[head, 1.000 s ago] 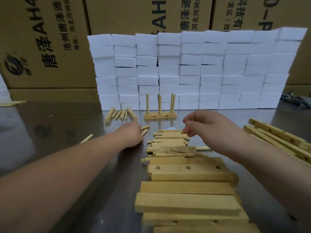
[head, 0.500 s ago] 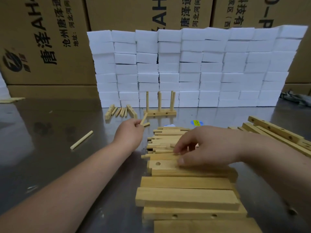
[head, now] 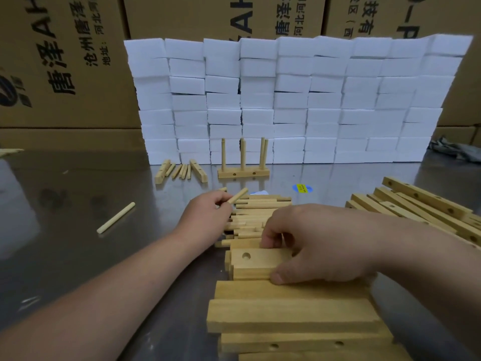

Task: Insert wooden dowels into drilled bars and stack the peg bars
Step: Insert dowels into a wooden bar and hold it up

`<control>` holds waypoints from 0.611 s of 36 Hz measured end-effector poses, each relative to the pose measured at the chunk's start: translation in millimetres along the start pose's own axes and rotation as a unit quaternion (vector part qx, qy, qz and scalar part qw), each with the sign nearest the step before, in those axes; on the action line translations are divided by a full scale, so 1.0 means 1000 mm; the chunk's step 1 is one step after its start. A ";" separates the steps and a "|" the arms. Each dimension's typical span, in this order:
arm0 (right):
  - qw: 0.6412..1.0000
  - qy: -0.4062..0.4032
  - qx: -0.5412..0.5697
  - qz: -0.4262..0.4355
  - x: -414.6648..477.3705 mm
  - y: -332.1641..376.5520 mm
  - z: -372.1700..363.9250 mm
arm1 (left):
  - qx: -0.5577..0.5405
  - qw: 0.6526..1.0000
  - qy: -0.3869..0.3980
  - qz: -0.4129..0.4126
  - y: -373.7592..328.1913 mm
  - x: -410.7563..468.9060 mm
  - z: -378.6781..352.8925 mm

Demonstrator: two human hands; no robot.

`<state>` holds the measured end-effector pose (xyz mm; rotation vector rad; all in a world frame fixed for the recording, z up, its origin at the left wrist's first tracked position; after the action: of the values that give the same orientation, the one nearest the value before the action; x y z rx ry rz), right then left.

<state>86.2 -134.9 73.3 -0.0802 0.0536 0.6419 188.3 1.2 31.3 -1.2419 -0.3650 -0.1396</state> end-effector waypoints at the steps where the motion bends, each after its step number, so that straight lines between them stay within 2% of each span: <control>1: 1.000 -0.001 0.003 -0.002 0.000 0.000 0.001 | -0.006 1.000 -0.006 -0.001 0.000 0.000 0.001; 8: 0.999 -0.007 0.052 -0.001 0.000 0.005 0.001 | -0.009 1.000 -0.003 -0.012 -0.004 -0.001 0.001; 19: 0.999 -0.012 0.031 0.004 -0.002 0.009 0.003 | 0.008 1.000 -0.005 -0.007 -0.004 -0.003 0.000; 22: 0.999 -0.039 0.024 -0.006 -0.002 0.006 0.007 | 0.000 1.000 -0.012 -0.006 -0.004 -0.004 0.002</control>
<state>81.1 -130.4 80.4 -0.0087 -0.0058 0.6298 183.4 1.5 34.0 -1.2430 -0.3927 -0.1354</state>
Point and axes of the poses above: each hand's wrist, its own x-axis towards the middle knuckle, its own z-axis out of the back of the hand, y = z × x, the point moved 9 cm from there along x, towards the middle knuckle, and after that the axes turned 14 degrees about -x, right-handed, at the moved point
